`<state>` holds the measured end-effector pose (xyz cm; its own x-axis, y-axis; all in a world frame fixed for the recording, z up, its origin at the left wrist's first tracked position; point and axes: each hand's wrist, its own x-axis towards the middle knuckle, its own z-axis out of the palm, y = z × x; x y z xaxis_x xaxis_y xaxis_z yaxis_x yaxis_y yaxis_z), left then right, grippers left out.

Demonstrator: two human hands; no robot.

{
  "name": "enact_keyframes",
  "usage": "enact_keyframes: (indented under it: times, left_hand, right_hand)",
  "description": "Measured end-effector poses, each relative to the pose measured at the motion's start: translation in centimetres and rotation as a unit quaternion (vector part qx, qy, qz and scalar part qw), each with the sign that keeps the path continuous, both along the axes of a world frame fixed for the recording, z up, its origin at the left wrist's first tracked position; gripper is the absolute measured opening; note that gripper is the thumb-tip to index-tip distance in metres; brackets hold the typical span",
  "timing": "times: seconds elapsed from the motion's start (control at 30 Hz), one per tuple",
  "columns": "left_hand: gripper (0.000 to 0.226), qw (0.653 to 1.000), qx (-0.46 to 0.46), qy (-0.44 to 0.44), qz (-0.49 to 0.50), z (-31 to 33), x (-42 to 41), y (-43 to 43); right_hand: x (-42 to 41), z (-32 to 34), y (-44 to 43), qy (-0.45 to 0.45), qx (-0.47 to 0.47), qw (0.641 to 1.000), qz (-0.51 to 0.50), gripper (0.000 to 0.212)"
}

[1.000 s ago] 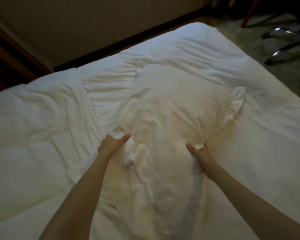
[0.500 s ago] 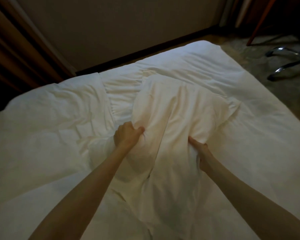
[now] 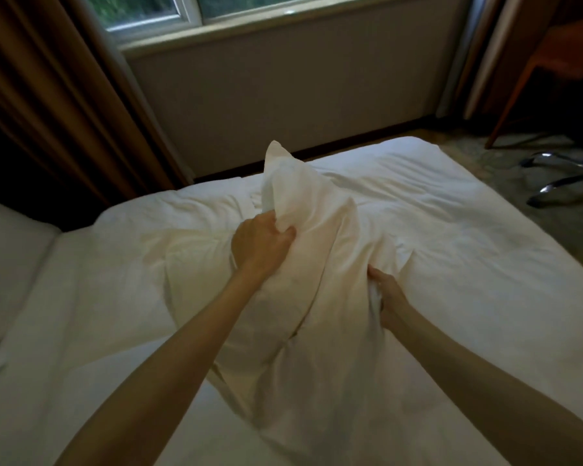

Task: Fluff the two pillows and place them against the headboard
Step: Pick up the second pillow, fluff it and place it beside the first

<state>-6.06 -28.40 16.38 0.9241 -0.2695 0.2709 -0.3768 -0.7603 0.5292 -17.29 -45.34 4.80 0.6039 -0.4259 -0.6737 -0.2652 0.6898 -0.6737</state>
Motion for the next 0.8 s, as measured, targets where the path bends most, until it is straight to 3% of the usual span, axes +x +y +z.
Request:
enact_keyframes:
  times: [0.27, 0.43, 0.53, 0.8]
  left_hand:
    - [0.034, 0.994, -0.001, -0.110, 0.010, 5.6, -2.7, 10.9]
    - [0.031, 0.989, -0.020, -0.146, 0.019, 8.4, -5.2, 19.6]
    - [0.029, 0.987, -0.023, -0.160, 0.023, 9.5, -6.4, 23.4]
    - [0.028, 0.982, 0.013, -0.188, 0.019, 10.7, -9.0, 30.9]
  right_hand:
    - [0.0, 4.5, 10.9, -0.045, -0.032, 0.998, -0.001, 0.067]
    - [-1.1, 7.1, 19.1, -0.099, -0.027, 0.995, 0.007, 0.065]
    - [-1.8, 8.0, 22.7, -0.115, -0.025, 0.993, 0.009, 0.053]
    - [-3.3, 8.3, 31.4, -0.095, -0.010, 0.995, 0.020, 0.052]
